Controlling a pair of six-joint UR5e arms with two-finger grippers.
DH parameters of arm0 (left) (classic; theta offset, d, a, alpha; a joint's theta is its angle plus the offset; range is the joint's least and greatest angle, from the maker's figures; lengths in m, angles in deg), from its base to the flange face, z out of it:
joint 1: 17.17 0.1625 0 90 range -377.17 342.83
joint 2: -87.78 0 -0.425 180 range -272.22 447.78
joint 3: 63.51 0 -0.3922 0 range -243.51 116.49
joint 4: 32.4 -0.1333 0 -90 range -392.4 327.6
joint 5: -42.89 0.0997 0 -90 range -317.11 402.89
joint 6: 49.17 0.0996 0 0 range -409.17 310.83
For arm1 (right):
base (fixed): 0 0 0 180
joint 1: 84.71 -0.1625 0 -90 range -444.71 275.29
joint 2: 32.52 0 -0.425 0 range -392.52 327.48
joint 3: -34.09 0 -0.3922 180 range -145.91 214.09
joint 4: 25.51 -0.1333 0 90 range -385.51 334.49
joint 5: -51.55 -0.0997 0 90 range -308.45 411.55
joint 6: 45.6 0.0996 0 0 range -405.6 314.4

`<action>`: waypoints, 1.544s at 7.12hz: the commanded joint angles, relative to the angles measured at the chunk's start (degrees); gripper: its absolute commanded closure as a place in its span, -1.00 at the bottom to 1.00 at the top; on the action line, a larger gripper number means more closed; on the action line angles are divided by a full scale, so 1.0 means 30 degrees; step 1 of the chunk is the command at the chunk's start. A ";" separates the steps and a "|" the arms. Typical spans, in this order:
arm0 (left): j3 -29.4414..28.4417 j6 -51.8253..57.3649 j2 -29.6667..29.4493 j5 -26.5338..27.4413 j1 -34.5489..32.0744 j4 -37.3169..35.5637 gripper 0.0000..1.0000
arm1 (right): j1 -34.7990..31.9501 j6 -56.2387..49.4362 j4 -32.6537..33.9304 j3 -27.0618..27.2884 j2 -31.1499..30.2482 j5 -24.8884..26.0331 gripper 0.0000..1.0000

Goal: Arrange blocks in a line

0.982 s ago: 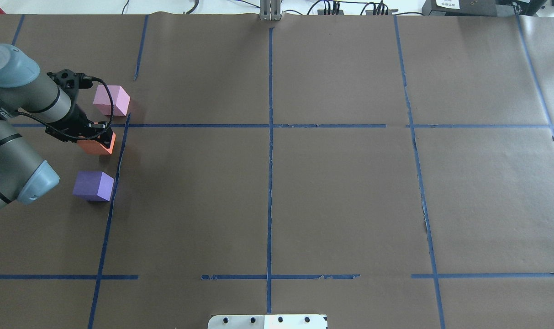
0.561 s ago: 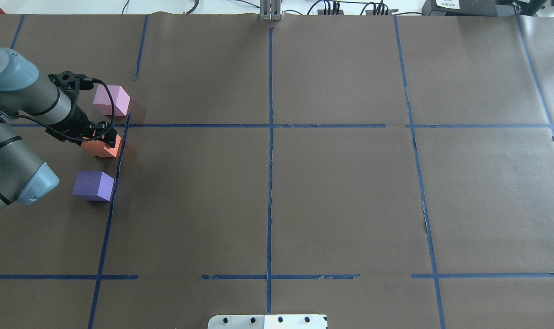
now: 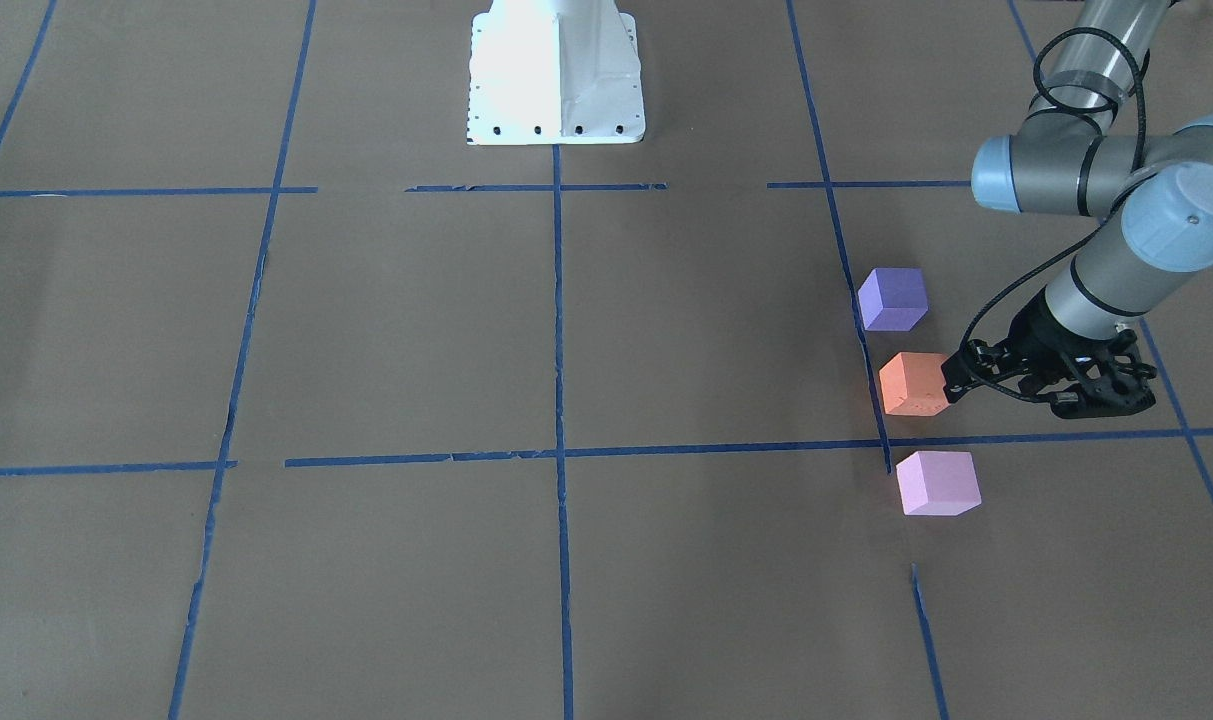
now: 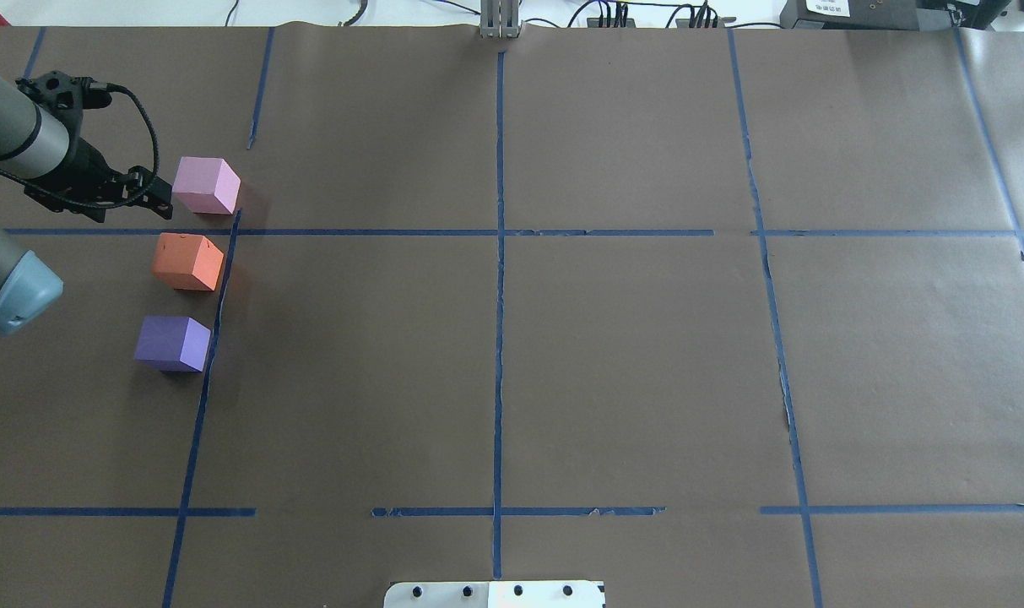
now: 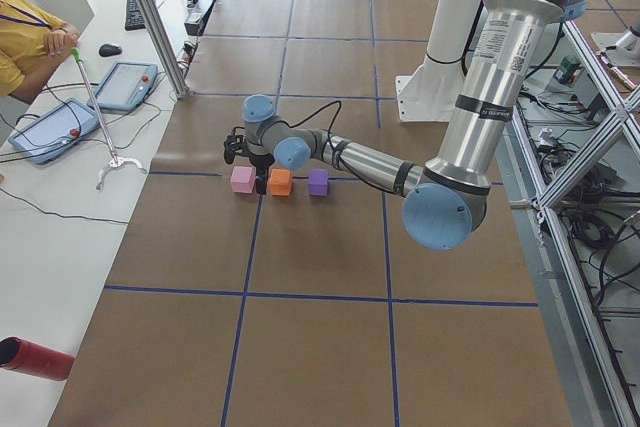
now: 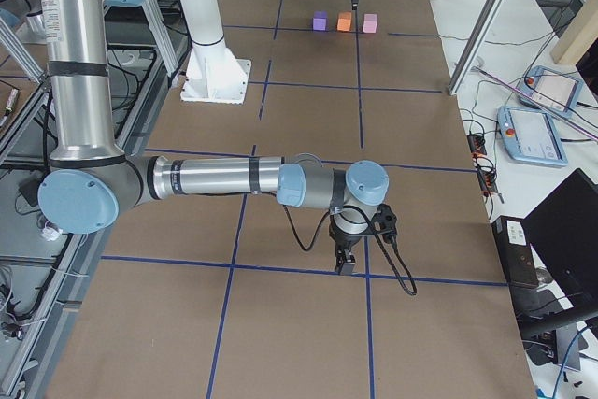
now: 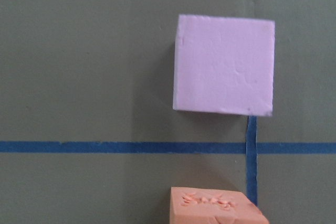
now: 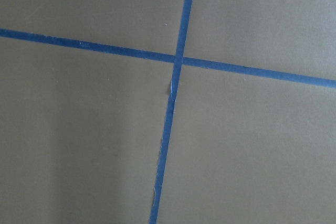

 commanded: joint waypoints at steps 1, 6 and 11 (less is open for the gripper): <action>0.0042 0.0115 0.0129 -0.0226 -0.0198 0.0086 -1.00 | 0.0016 -0.0029 0.0000 0.0000 0.0000 0.0000 -1.00; 0.1002 0.0408 -0.0165 -0.0287 -0.0021 0.0029 -1.00 | -0.0013 0.0000 0.0000 0.0000 0.0000 0.0000 -1.00; 0.1334 1.1155 0.4370 -0.3100 -0.6448 -0.1253 -1.00 | 0.0016 0.0000 0.0000 0.0000 0.0000 0.0000 -1.00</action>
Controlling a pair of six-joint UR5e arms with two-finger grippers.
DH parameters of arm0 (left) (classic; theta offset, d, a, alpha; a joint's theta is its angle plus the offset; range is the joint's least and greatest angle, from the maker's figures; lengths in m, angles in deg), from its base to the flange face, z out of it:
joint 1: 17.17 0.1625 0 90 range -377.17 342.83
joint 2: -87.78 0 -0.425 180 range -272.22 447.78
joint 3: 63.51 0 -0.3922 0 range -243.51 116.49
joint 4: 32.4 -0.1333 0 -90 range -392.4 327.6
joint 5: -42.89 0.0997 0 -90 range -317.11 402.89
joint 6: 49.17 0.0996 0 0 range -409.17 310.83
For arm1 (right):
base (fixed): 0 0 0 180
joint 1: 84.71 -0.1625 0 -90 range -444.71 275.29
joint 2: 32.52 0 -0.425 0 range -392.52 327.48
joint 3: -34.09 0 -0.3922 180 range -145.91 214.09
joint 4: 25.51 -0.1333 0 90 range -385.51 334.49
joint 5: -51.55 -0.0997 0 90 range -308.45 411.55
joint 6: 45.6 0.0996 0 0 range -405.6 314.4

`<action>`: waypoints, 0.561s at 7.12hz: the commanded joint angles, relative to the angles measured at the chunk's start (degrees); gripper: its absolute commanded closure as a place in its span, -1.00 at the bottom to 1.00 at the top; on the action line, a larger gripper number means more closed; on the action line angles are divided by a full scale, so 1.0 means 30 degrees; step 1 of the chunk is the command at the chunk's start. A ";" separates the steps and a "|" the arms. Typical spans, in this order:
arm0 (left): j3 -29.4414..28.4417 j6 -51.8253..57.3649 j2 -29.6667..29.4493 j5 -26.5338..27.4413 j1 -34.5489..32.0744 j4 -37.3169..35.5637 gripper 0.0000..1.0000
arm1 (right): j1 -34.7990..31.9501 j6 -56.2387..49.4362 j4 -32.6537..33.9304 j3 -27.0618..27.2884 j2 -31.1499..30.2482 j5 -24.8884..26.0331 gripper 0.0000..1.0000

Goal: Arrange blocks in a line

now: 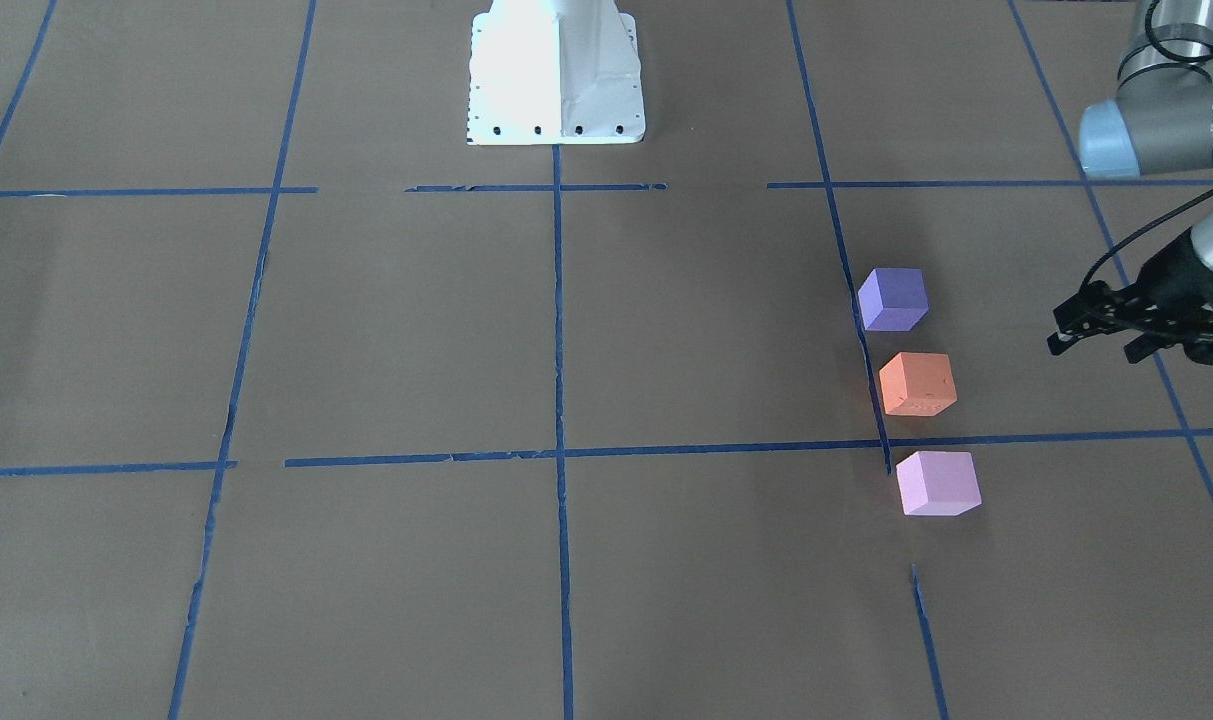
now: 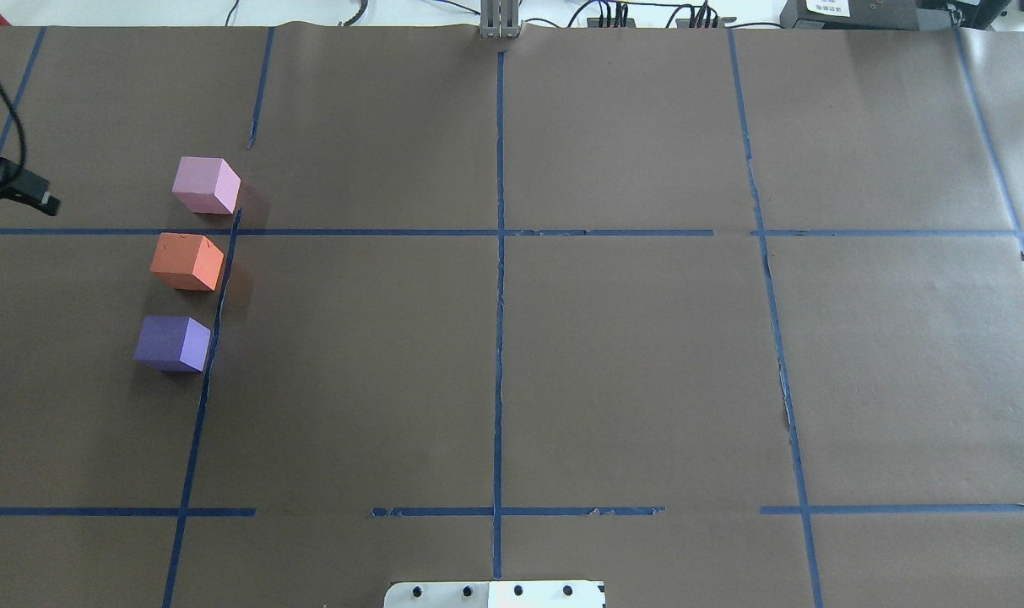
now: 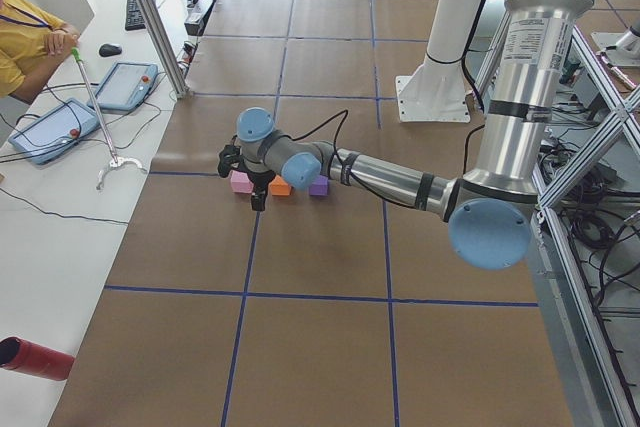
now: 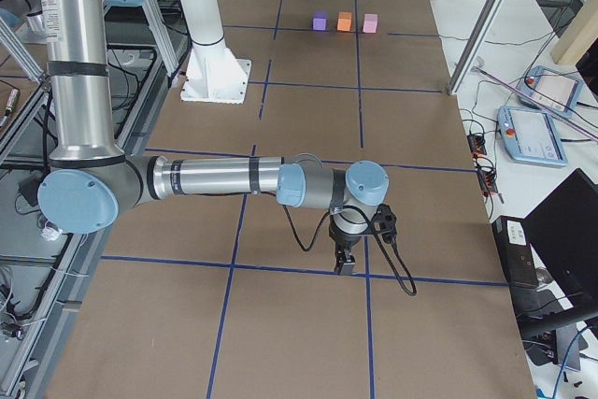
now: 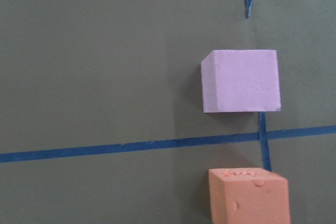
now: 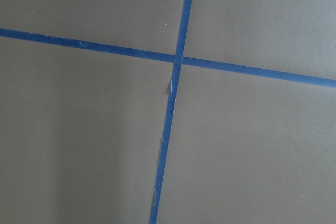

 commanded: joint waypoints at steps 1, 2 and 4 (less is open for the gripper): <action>-0.0471 0.6521 0.1250 0.0399 -0.3715 -0.3294 -1.00 | 0.0005 0.0003 -0.0001 0.0000 0.0012 0.0000 -1.00; -0.0329 0.7680 0.1251 0.1767 -0.4078 -0.4452 -1.00 | 0.0005 0.0003 -0.0001 0.0000 0.0012 0.0000 -1.00; -0.0181 0.7808 0.1046 0.2573 -0.4111 -0.4289 -1.00 | -0.0024 0.0003 -0.0001 0.0000 0.0012 0.0000 -1.00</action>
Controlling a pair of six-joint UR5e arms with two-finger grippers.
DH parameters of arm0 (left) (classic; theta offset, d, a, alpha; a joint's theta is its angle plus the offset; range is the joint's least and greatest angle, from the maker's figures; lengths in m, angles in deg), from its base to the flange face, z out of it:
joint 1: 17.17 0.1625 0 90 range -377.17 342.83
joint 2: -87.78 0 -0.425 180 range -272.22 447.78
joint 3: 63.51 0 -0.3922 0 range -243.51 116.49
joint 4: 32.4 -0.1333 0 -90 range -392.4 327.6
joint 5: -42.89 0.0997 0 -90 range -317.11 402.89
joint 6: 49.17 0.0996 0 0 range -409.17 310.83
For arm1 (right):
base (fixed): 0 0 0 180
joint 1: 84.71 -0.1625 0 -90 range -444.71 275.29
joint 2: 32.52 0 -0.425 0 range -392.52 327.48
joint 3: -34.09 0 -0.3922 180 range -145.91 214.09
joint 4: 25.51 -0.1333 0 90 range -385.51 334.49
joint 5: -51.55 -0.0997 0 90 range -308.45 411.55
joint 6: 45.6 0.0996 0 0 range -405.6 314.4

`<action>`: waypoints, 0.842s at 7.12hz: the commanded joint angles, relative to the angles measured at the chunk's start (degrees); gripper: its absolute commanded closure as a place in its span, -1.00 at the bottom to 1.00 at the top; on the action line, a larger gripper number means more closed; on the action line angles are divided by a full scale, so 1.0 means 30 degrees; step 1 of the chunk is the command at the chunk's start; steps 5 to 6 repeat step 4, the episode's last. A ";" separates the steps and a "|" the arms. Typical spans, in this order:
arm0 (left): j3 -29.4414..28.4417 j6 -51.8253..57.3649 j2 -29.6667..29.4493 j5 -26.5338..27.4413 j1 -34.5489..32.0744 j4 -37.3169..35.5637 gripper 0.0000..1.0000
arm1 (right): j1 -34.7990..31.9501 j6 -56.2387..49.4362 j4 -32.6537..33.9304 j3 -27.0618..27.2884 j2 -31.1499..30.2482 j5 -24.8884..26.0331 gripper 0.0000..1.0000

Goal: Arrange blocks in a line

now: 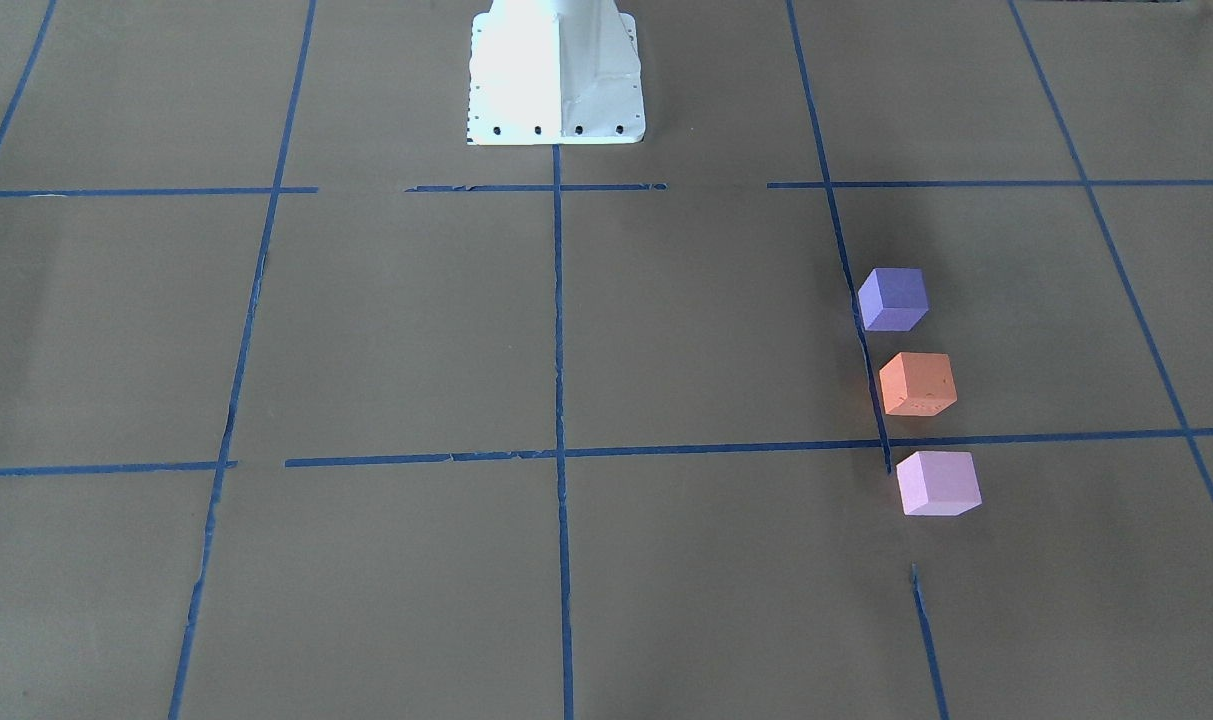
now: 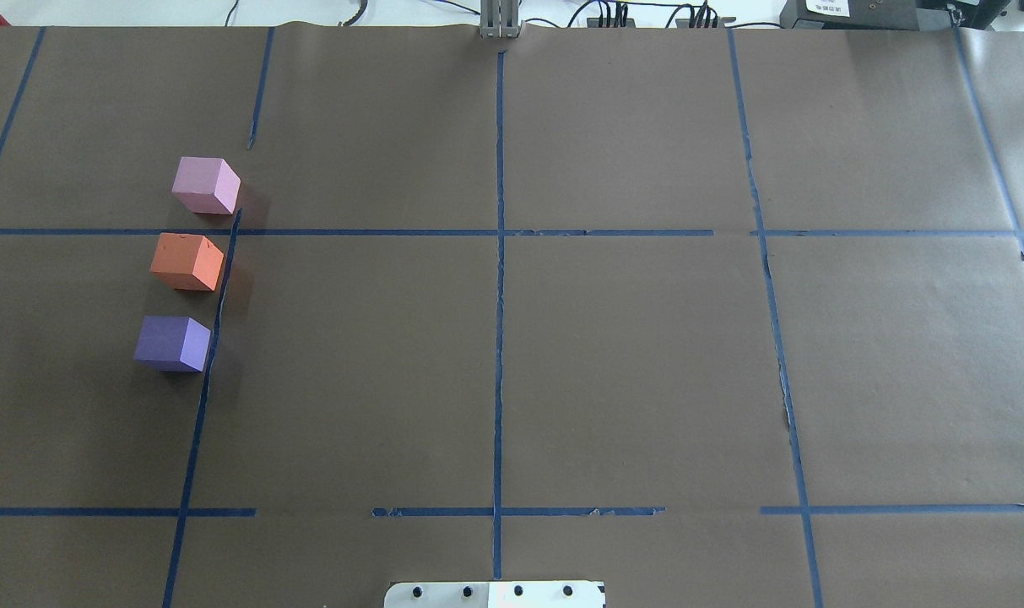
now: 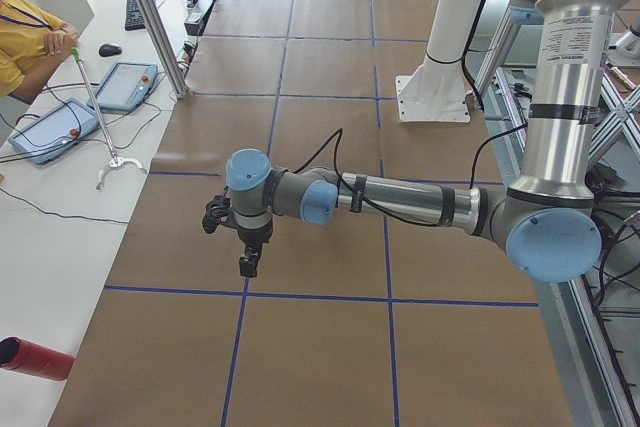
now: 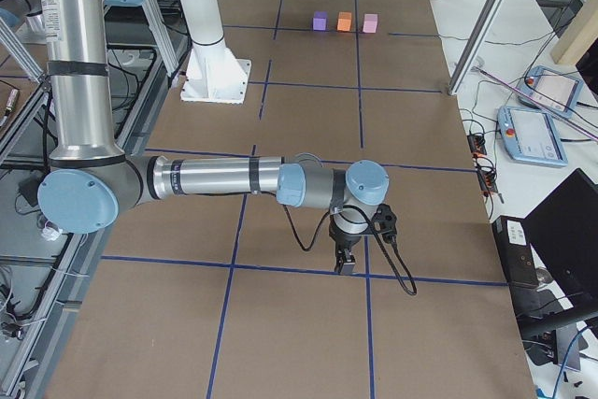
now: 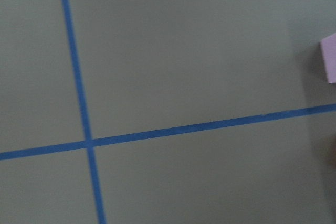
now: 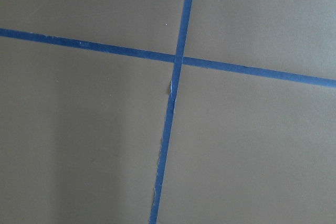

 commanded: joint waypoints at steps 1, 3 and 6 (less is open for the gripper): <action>0.0035 0.0380 -0.0072 0.0283 -0.0148 0.0868 -1.00 | 0.0016 0.0000 0.0000 0.0000 0.0010 0.0000 -1.00; -0.0228 0.0380 0.0131 0.0282 -0.0148 0.2371 -1.00 | 0.0016 0.0000 0.0000 0.0000 0.0010 0.0000 -1.00; -0.0229 0.0293 0.0191 0.0253 -0.0148 0.2285 -1.00 | 0.0016 0.0000 0.0000 0.0000 0.0010 0.0000 -1.00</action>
